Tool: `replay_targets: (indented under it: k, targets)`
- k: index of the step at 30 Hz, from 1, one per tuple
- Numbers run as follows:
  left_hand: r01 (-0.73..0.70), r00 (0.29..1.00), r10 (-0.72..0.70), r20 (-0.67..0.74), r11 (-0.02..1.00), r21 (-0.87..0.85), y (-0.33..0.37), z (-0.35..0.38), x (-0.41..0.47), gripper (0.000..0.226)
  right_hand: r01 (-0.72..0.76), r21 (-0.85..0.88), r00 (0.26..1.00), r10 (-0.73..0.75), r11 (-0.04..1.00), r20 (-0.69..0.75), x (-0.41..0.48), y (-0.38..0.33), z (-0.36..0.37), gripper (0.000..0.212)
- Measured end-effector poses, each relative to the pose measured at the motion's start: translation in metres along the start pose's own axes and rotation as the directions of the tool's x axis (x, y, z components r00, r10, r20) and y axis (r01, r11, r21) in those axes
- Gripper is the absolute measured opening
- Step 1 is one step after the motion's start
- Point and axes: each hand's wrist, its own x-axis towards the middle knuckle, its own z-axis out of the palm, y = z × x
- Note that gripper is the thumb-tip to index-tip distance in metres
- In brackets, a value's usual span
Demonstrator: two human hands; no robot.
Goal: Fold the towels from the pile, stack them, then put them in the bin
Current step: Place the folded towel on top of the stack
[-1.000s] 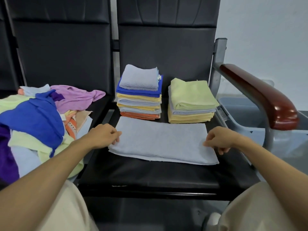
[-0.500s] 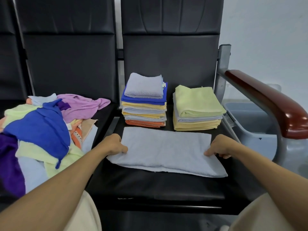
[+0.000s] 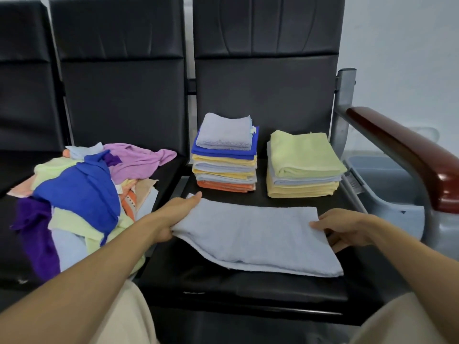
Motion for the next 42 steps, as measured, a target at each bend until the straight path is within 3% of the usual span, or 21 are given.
replay_targets:
  k: [5,9,14,18,21,24,28,30,32,36,39,42]
  targets:
    - [-0.060,0.998,0.059,-0.012,0.996,-0.059,0.027,0.052,-0.007,0.029,0.025,0.045,0.999,-0.026,0.999,0.025,0.002,0.004,-0.006,0.026]
    - [-0.119,0.990,0.116,0.079,0.993,0.025,0.044,0.112,-0.017,0.017,0.050,0.057,0.997,-0.053,0.997,0.051,-0.004,0.002,-0.005,0.025]
    - [-0.216,0.976,0.209,0.057,0.954,0.209,0.035,0.177,-0.013,0.025,0.104,0.066,0.992,-0.108,0.992,0.067,-0.006,-0.001,-0.001,0.024]
    - [-0.256,0.961,0.217,0.170,0.930,0.264,0.022,0.211,-0.012,0.036,0.164,0.069,0.982,-0.169,0.984,0.081,-0.007,-0.004,0.000,0.018]
    - [-0.290,0.939,0.184,0.292,0.879,0.379,0.018,0.217,-0.016,0.022,0.159,0.064,0.982,-0.164,0.985,0.093,-0.008,-0.008,0.003,0.022]
    - [-0.300,0.912,0.170,0.374,0.897,0.324,0.020,0.207,-0.023,0.020,0.145,0.061,0.985,-0.150,0.988,0.088,-0.010,-0.011,0.006,0.031]
    - [-0.420,0.886,0.323,0.332,0.862,0.283,0.018,0.171,-0.025,0.024,0.110,0.052,0.993,-0.112,0.993,0.040,-0.010,-0.016,0.012,0.046]
    - [-0.446,0.891,0.378,0.253,0.835,0.323,0.016,0.149,-0.026,0.026,0.100,-0.024,0.994,-0.100,0.995,-0.042,-0.008,-0.020,0.015,0.059]
    - [-0.387,0.922,0.350,0.166,0.851,0.355,0.011,0.129,-0.025,0.028,0.103,-0.210,0.979,-0.137,0.972,-0.153,-0.007,-0.025,0.024,0.068]
    - [-0.279,0.959,0.229,0.166,0.859,0.430,0.007,0.114,-0.020,0.027,0.025,-0.571,0.917,-0.246,0.821,-0.314,0.001,-0.031,0.047,0.073]
    - [-0.290,0.955,0.224,0.197,0.846,0.447,0.007,0.113,-0.020,0.026,0.029,-0.651,0.895,-0.310,0.758,-0.321,0.006,-0.030,0.060,0.058]
    - [-0.285,0.958,0.236,0.163,0.847,0.448,0.010,0.105,-0.022,0.023,0.181,-0.626,0.879,-0.410,0.758,-0.242,0.004,-0.038,0.064,0.045]
